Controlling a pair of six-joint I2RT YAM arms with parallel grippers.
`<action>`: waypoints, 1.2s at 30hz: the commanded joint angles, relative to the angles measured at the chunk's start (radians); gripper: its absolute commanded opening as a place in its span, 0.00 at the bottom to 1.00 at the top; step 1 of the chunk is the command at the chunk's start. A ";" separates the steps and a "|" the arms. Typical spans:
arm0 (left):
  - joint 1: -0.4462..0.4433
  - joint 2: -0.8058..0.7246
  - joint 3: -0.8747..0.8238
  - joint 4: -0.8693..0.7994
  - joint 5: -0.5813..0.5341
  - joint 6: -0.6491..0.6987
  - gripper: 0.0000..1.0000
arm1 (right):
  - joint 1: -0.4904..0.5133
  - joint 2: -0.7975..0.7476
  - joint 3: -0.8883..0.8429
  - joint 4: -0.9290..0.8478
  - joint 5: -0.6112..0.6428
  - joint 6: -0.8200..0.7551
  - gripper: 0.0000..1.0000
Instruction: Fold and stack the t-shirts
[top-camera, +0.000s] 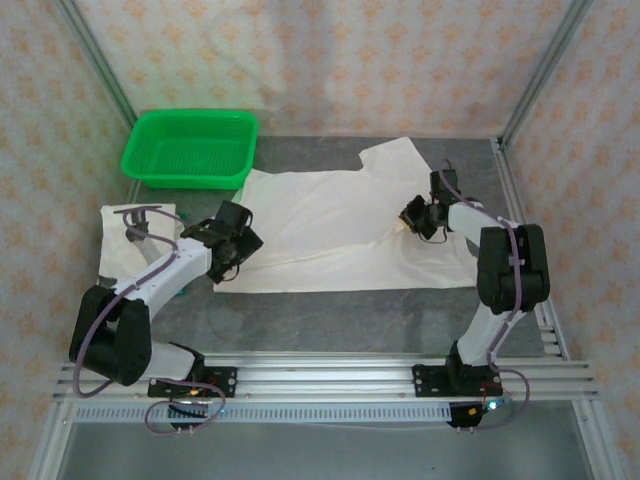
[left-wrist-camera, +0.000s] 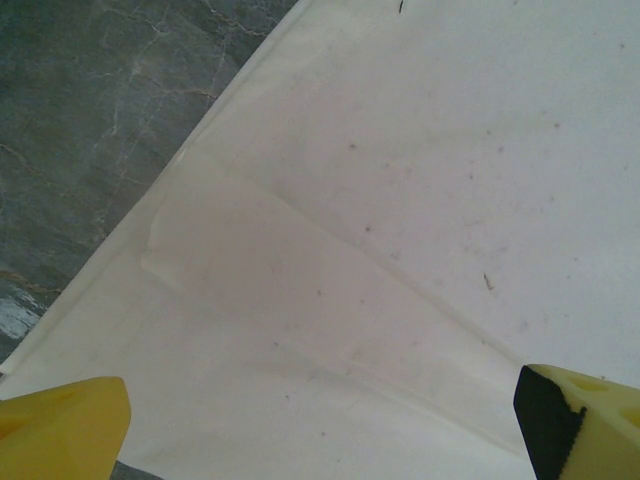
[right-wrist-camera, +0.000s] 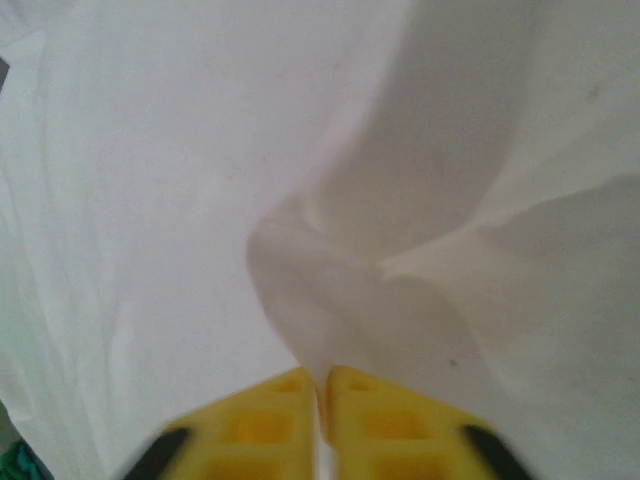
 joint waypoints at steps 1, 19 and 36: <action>0.011 0.007 -0.001 -0.018 -0.010 -0.009 1.00 | 0.003 0.015 0.048 0.001 -0.030 -0.020 0.26; 0.097 0.129 -0.005 0.076 0.057 -0.186 0.87 | -0.057 -0.169 -0.135 -0.025 0.068 -0.066 0.53; 0.150 0.280 0.130 0.102 0.085 -0.222 0.84 | -0.075 -0.215 -0.147 -0.049 0.054 -0.073 0.53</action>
